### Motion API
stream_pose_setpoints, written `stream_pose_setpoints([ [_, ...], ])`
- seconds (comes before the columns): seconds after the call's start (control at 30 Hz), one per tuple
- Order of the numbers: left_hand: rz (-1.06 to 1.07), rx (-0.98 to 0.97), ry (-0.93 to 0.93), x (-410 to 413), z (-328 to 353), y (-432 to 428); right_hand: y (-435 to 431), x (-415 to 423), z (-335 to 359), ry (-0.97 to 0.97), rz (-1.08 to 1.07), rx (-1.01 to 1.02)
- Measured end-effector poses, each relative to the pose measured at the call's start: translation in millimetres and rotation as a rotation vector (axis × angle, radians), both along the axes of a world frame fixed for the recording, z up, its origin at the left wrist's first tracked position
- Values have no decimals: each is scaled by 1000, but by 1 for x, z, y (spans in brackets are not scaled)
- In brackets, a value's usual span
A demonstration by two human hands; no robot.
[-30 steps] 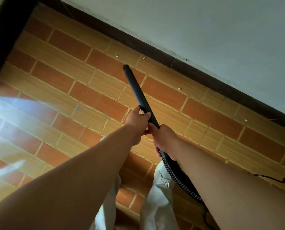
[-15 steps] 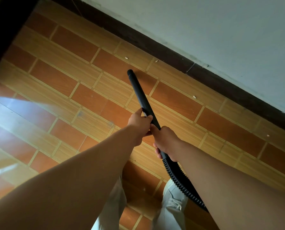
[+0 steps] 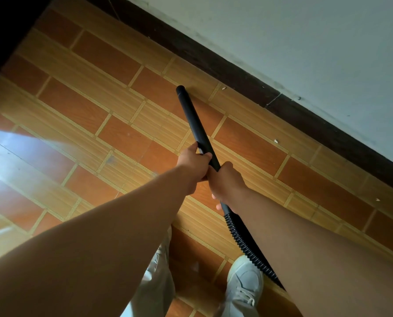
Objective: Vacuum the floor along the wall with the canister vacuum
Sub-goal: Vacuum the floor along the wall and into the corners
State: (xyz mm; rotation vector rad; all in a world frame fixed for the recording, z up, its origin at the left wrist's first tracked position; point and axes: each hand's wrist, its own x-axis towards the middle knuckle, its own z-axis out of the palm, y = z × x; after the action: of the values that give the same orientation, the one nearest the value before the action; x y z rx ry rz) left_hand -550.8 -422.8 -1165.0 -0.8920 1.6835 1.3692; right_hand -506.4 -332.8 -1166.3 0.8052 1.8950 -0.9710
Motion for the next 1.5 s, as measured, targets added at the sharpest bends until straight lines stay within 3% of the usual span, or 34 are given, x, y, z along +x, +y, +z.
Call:
stream_pose_setpoints([
  [0.23,-43,-1,20,-5,-2,2,0,-4,5,105,141,112],
  [0.53,-226,38,-18,11,8,26,11,27,18,60,151,182],
  [0.7,-315,28,-32,20,7,42,20,41,12,-12,-20,207],
  [1.03,-314,11,10,20,2,58,34,37,6,16,-113,183],
  [1.5,-368,-45,29,16,5,62,39,29,8,24,-82,142],
])
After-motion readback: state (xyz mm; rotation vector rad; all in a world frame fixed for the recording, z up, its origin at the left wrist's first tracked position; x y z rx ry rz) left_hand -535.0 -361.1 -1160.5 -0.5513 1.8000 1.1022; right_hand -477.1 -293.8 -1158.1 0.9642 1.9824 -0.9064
